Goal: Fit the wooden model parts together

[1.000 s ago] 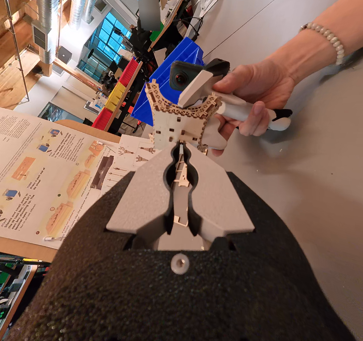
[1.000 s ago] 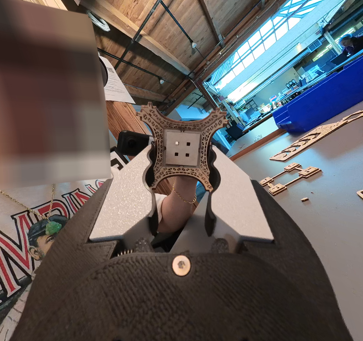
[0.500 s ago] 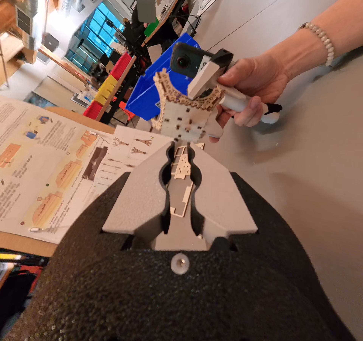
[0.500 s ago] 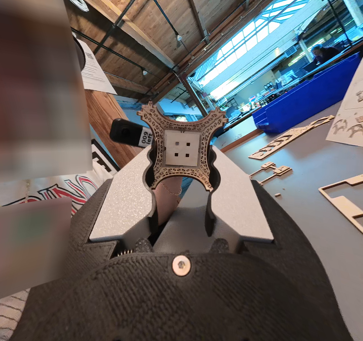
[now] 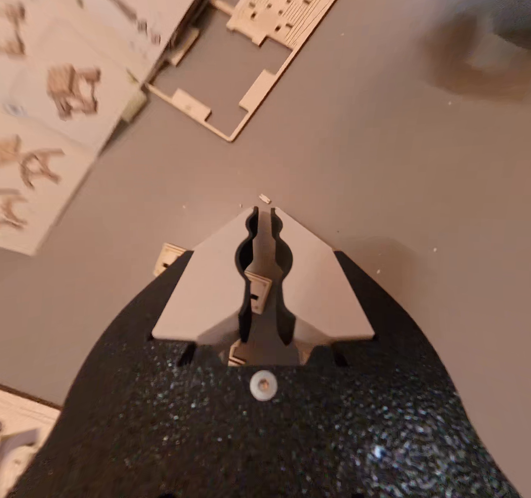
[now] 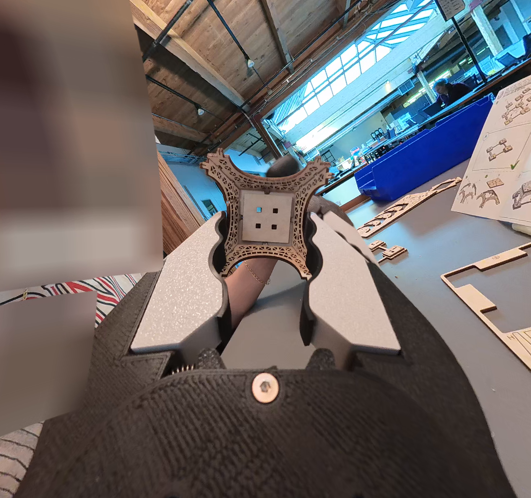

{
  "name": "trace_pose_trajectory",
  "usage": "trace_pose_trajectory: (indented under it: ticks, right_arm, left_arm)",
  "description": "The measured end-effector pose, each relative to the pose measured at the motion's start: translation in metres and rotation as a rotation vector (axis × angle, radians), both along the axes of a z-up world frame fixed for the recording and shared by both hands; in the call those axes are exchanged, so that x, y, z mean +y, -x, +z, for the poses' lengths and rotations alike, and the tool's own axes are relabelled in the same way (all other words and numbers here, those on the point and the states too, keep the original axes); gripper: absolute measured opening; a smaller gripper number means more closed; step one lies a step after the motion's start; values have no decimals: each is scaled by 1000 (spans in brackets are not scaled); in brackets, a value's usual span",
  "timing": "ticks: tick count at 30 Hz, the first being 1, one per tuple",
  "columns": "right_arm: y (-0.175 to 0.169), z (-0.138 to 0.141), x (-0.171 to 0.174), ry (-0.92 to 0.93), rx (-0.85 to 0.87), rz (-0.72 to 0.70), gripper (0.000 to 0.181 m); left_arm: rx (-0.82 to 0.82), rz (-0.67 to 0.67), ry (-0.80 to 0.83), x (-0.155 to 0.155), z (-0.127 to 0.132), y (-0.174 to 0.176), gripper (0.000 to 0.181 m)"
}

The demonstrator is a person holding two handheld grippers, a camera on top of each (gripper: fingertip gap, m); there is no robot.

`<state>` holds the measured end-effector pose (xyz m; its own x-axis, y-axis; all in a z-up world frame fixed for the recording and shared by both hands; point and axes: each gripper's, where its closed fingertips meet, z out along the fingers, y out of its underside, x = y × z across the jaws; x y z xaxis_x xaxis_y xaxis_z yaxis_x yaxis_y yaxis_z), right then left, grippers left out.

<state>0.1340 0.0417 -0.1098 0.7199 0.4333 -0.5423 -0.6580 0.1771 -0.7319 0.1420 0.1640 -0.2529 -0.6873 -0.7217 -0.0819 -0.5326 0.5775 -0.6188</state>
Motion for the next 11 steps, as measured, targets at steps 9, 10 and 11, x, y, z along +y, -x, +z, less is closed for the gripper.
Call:
trace_pose_trajectory:
  ticks: [9, 10, 11]
  right_arm:
    - [-1, -2, 1, 1, 2, -3, 51]
    - [-1, -2, 1, 2, 1, -2, 52]
    - [-1, -3, 1, 3, 1, -2, 52]
  left_arm:
    - [123, 245, 104, -8, -9, -4, 10]
    - [109, 262, 92, -7, -10, -6, 7]
    - [101, 268, 85, -6, -10, -7, 5]
